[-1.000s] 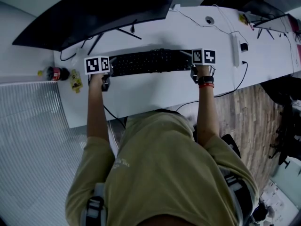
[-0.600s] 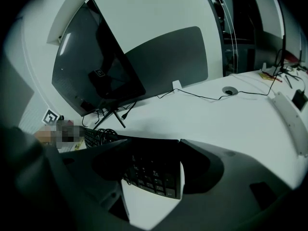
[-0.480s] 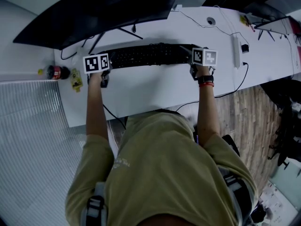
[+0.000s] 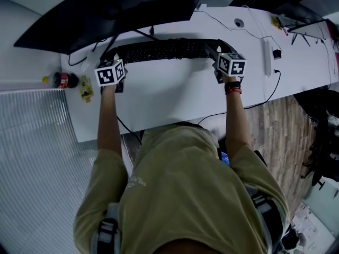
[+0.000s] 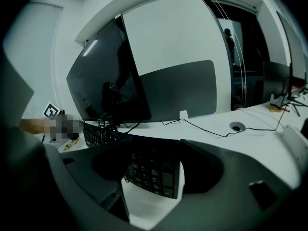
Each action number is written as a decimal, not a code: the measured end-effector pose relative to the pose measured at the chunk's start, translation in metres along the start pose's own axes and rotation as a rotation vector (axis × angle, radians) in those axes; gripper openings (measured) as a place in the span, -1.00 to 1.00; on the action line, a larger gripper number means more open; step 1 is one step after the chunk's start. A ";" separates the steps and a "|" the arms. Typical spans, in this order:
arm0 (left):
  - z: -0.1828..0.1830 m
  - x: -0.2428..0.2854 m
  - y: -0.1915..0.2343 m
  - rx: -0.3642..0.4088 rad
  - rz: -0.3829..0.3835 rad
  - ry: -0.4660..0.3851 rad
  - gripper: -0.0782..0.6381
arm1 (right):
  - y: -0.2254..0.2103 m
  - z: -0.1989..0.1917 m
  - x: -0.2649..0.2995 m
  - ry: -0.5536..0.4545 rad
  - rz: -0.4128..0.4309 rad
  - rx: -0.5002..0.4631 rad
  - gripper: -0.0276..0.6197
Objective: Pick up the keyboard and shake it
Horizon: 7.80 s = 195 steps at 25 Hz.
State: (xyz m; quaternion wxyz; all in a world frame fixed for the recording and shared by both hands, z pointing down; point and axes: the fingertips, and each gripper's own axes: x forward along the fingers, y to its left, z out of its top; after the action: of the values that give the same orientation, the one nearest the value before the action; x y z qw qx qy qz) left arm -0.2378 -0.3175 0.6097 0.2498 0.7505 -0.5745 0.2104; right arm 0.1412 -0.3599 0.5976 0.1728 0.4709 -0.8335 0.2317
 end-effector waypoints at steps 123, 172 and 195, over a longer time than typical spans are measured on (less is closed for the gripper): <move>-0.173 -0.046 -0.029 0.284 0.154 0.188 -0.11 | 0.039 -0.174 -0.060 0.246 -0.138 -0.161 0.12; -0.018 -0.157 -0.160 0.106 0.083 -0.290 -0.61 | 0.150 -0.001 -0.138 -0.204 0.059 -0.187 -0.64; 0.002 -0.167 -0.185 0.050 0.002 -0.407 -0.73 | 0.141 -0.002 -0.157 -0.256 0.022 -0.156 -0.84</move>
State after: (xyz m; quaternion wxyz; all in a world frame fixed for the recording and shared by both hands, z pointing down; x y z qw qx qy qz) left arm -0.1011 -0.1531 0.4829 0.1096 0.7831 -0.6084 0.0688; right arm 0.0971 -0.1845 0.4883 0.0986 0.4728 -0.8692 0.1062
